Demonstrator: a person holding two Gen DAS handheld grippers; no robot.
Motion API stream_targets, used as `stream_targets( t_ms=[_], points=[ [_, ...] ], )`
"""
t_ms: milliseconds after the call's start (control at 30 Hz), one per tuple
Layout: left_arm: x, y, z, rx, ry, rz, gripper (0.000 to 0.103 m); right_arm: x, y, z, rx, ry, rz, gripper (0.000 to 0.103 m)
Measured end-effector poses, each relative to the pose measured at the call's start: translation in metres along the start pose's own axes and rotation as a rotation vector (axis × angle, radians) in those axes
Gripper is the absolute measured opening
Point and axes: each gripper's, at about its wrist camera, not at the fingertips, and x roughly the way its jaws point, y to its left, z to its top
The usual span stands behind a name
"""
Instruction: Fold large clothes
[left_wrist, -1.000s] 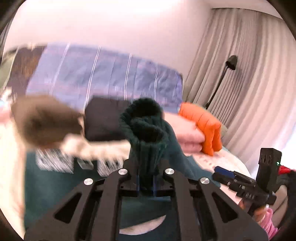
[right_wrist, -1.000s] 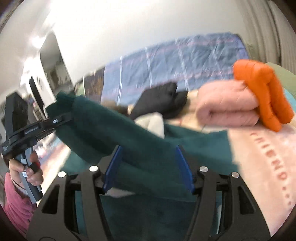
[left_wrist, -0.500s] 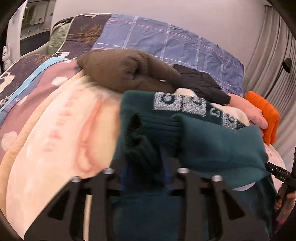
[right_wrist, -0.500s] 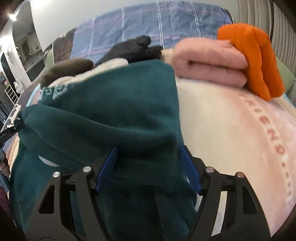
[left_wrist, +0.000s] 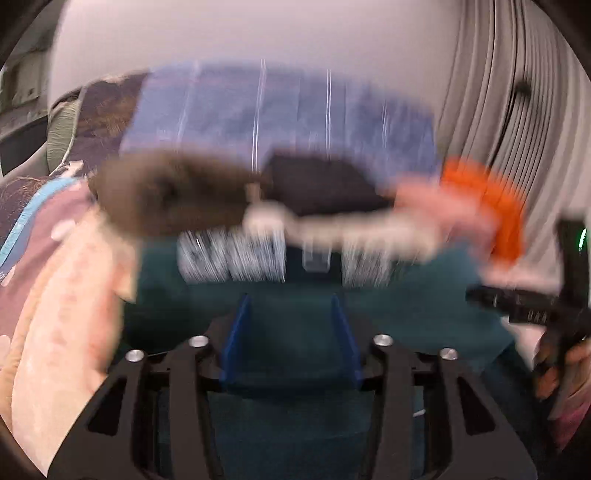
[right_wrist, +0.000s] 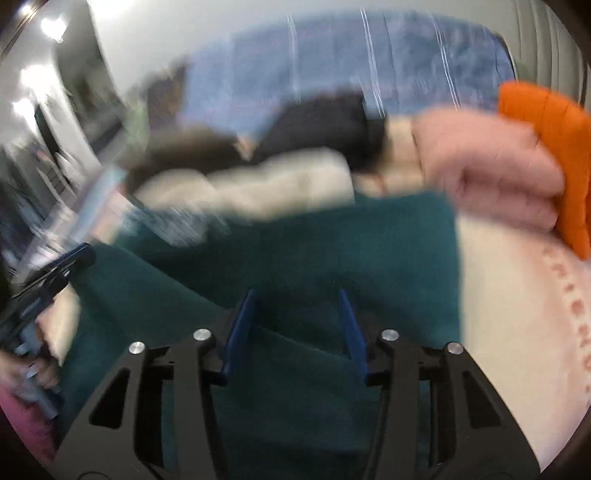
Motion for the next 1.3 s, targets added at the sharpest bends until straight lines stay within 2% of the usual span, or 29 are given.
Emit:
stream_targets(
  t_ms=[67,100,233,300,400,467,500,533,600,633,667,800,933,1000,1100,1200,1300],
  points=[
    [0.027,-0.011,-0.023,0.09,-0.001,0.067,0.054,0.016,0.01,-0.013,-0.105,-0.079,-0.068,0.054],
    [0.03,-0.01,-0.027,0.085,-0.007,0.066,0.054,0.015,0.014,-0.016,-0.125,-0.095,-0.093,0.054],
    [0.026,0.002,-0.021,0.03,0.007,0.01,0.054,0.014,0.013,-0.009,-0.085,-0.071,-0.074,0.055],
    [0.023,0.0,-0.021,0.036,0.004,0.02,0.054,0.01,0.015,-0.01,-0.088,-0.077,-0.084,0.057],
    [0.005,-0.009,-0.019,0.033,0.007,0.051,0.055,-0.018,0.017,-0.014,-0.036,-0.083,-0.079,0.059],
    [-0.014,-0.01,-0.018,0.02,-0.018,-0.02,0.06,-0.041,0.023,-0.023,-0.068,-0.122,-0.005,0.064],
    [-0.021,-0.012,-0.019,0.039,-0.036,-0.055,0.065,-0.044,0.028,-0.029,-0.11,-0.124,-0.008,0.068],
    [-0.021,-0.016,-0.022,0.068,-0.028,-0.05,0.07,-0.037,0.034,-0.036,-0.164,-0.098,-0.057,0.069],
    [0.004,-0.026,-0.037,0.159,0.051,0.036,0.077,-0.011,0.032,-0.046,-0.178,-0.045,-0.088,0.074],
    [0.018,-0.027,-0.045,0.165,0.076,0.04,0.079,0.001,0.027,-0.048,-0.154,-0.042,-0.081,0.076],
    [0.02,-0.024,-0.046,0.14,0.068,0.029,0.08,0.003,0.025,-0.046,-0.141,-0.046,-0.078,0.079],
    [0.015,-0.024,-0.044,0.139,0.061,0.039,0.08,0.001,0.028,-0.043,-0.143,-0.038,-0.078,0.08],
    [-0.013,-0.031,-0.043,0.16,0.018,0.11,0.08,-0.033,0.027,-0.05,-0.118,-0.079,-0.076,0.079],
    [-0.04,-0.032,-0.047,0.183,-0.016,0.111,0.08,-0.06,0.019,-0.057,-0.103,-0.109,-0.047,0.08],
    [-0.082,-0.02,-0.063,0.221,-0.06,0.132,0.088,-0.1,0.003,-0.08,-0.093,-0.14,-0.054,0.082],
    [-0.112,0.009,-0.085,0.157,-0.04,0.138,0.088,-0.122,-0.029,-0.104,-0.023,-0.121,-0.085,0.082],
    [-0.133,0.045,-0.114,0.029,0.028,0.083,0.088,-0.129,-0.068,-0.134,0.114,-0.052,-0.077,0.082]
  ],
)
